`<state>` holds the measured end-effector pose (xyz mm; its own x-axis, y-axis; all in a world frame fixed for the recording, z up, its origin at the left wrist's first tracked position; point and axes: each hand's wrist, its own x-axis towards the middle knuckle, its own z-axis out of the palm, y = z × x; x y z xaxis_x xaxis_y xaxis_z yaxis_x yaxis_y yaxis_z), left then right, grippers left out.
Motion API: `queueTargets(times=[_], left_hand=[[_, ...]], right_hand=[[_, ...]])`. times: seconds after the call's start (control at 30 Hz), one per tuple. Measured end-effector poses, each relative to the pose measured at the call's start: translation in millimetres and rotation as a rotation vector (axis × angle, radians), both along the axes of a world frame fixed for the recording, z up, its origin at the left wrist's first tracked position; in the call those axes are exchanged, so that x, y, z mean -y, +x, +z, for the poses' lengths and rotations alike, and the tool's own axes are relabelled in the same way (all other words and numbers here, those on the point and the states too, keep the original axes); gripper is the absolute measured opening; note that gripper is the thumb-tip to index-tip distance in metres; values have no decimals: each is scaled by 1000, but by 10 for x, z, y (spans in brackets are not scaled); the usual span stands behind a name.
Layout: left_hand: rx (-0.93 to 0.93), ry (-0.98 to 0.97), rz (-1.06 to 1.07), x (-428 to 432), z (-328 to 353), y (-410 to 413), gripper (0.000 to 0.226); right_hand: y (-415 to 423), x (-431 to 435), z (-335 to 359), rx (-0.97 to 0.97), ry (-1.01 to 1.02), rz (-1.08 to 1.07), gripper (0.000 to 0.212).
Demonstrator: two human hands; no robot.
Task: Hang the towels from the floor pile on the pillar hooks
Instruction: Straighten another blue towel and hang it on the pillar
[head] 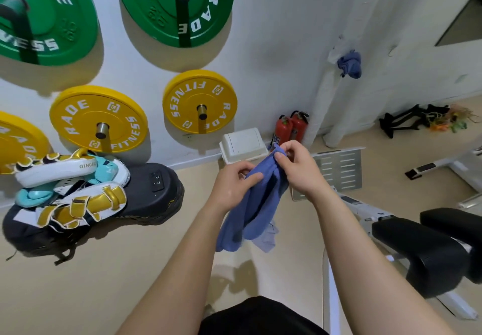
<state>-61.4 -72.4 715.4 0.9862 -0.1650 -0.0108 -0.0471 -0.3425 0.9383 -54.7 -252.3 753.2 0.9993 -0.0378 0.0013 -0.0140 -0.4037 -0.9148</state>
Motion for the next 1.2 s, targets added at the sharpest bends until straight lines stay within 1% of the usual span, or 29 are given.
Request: queueTargets(times=[0.03,0.13,0.2,0.3,0.37,0.4,0.47,0.5,0.53,0.57,0.67,0.7,0.83,0.9,0.97,1.03,1.1,1.2], left_hand=[[-9,7,-11,-27,-28,-14,5],[-61,85,-44,-124,-150,-67,20],[-101,118,-34,-196,-243,-95,25],[-48,93,60,-282,-223,-54,23],[25,84,85,-286,-83,17,17],[56,86,85,-275,-4,56,15],[114,107,61,-216,150,119,13],[138,126,38,-174,210,135,13],[159,140,13,-127,261,138,12],[177,147,-9,-81,293,138,12],[196,111,-30,-5,320,106,9],[196,104,-23,1,313,97,8],[143,72,-33,-11,276,84,10],[101,71,-35,-52,233,76,19],[59,100,-20,-131,176,50,31],[11,129,-10,-240,105,13,36],[-27,161,-8,-349,23,-14,34],[-24,150,40,-436,-4,-28,21]], right_hand=[[13,4,17,5,26,-4,9],[67,65,86,40,125,-45,15],[91,126,140,76,149,-91,16],[88,209,156,129,55,-109,16],[91,237,103,113,-42,-36,16],[83,234,75,86,-103,19,19],[53,193,36,42,-186,133,33],[36,157,17,32,-187,178,39],[16,122,10,26,-173,205,41],[0,92,8,21,-159,220,37],[-3,73,4,46,-169,205,9],[0,82,12,58,-174,190,4],[21,96,78,136,-142,122,9],[38,95,131,181,-85,74,12],[67,127,199,210,-28,1,10],[90,195,294,217,4,-73,10],[101,269,330,209,-39,-129,10],[102,355,221,147,-227,-186,8]])
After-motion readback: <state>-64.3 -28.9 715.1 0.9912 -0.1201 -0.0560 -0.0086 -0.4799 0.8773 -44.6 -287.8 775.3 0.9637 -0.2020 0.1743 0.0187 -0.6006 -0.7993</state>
